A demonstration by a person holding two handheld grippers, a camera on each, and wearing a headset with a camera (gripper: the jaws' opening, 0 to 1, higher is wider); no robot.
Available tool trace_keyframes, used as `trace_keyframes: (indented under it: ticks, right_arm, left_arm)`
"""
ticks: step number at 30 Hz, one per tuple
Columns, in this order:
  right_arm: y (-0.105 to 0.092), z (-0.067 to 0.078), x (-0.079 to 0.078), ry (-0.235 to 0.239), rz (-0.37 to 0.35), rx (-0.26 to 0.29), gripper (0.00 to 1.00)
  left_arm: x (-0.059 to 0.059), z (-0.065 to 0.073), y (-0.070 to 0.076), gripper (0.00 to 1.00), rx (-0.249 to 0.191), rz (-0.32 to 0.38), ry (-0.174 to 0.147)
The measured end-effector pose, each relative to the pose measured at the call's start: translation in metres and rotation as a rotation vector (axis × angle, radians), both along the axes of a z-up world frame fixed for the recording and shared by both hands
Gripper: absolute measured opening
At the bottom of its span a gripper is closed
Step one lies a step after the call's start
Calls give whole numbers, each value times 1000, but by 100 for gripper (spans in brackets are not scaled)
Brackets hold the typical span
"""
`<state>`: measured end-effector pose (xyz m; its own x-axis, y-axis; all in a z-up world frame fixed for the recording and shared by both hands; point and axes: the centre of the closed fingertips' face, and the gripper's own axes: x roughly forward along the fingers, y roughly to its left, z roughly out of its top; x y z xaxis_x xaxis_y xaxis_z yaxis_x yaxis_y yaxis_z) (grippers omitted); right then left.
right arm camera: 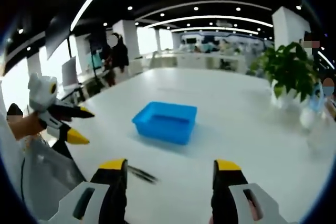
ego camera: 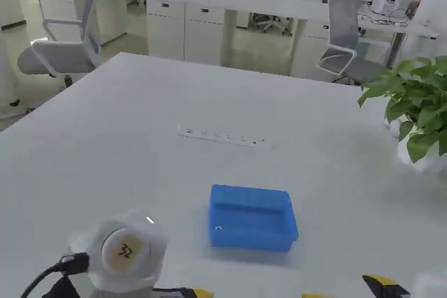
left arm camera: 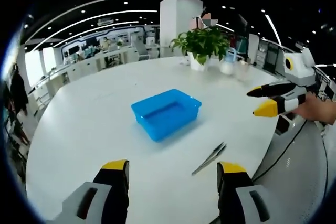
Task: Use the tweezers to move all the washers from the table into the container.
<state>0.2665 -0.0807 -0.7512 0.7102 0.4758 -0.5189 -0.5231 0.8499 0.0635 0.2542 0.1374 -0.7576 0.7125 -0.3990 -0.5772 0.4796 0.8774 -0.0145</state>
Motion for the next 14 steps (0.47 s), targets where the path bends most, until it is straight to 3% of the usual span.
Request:
trace_keyframes:
  ticks: [2,7,9,14]
  right_arm:
    - [-4,-1,0,-7,-12,1,65]
    - [-11,-2,3,11,-59,42,75]
    - [-13,0,5,-8,-72,36,78]
    - [-15,0,6,-8,-87,33,81]
  left_arm:
    - [-3,1,8,75,12,45,-11]
    - [-3,8,24,88,35,142,-82]
    - [-2,9,28,91,24,164,-96]
    - [-1,8,34,93,17,201,-97]
